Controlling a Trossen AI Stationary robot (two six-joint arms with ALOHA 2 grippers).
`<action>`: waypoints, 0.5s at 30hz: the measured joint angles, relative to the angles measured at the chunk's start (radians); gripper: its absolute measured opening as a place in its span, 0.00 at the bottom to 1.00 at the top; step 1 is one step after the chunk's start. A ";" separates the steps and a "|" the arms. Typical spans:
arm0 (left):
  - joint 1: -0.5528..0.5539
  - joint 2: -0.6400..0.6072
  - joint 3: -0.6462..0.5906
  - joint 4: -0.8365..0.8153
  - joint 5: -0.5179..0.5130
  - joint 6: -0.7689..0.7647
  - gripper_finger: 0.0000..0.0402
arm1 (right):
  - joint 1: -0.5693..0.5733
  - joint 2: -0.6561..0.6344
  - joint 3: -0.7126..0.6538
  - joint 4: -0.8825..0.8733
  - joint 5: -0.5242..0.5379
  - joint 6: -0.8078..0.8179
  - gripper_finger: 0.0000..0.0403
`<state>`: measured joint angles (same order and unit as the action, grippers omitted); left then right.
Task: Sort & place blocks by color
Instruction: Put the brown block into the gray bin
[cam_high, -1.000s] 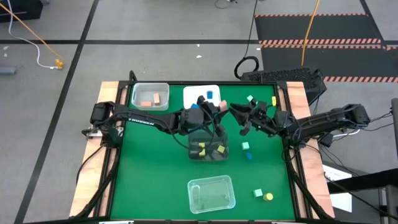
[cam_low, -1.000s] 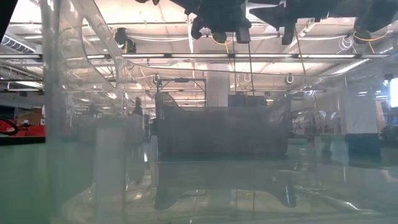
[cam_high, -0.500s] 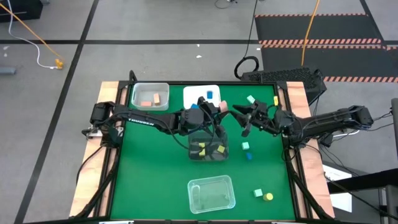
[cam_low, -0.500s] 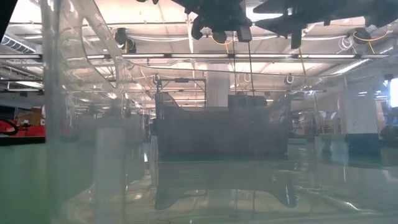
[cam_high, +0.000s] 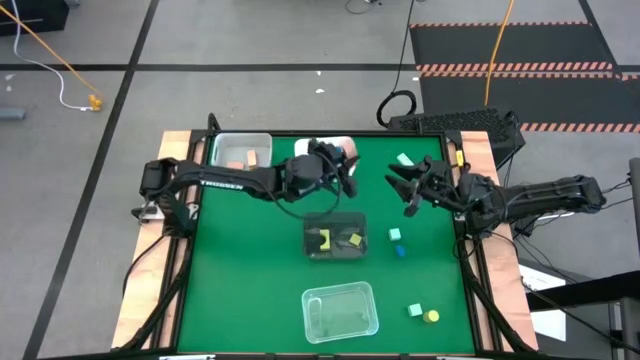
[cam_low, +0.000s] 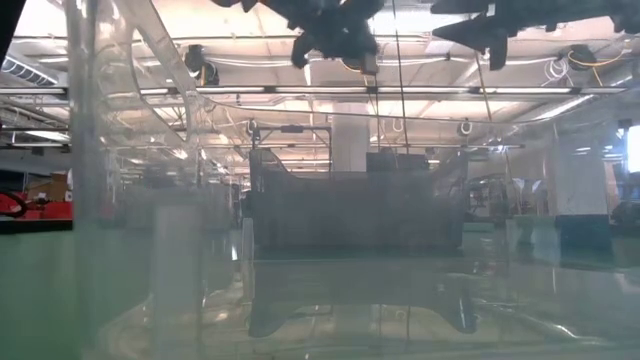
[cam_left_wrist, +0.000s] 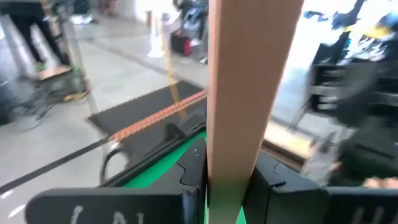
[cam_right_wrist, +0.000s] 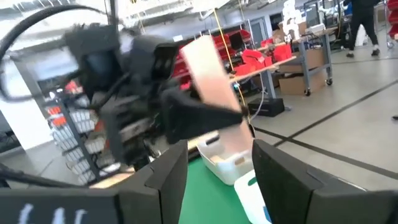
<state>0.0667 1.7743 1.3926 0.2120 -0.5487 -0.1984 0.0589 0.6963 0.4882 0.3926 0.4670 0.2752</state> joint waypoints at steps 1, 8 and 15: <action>0.014 -0.013 0.000 -0.047 -0.003 -0.010 0.14 | 0.000 -0.002 0.000 -0.015 0.000 0.000 0.42; 0.130 -0.080 0.000 -0.396 -0.002 -0.192 0.14 | 0.000 -0.009 0.000 -0.095 -0.028 -0.003 0.42; 0.237 -0.101 -0.002 -0.783 0.057 -0.353 0.14 | -0.007 0.000 -0.001 -0.045 -0.019 -0.108 0.42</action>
<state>0.3035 1.6729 1.3911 -0.5713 -0.4920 -0.5515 0.0515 0.6964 0.4873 0.3473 0.4477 0.1676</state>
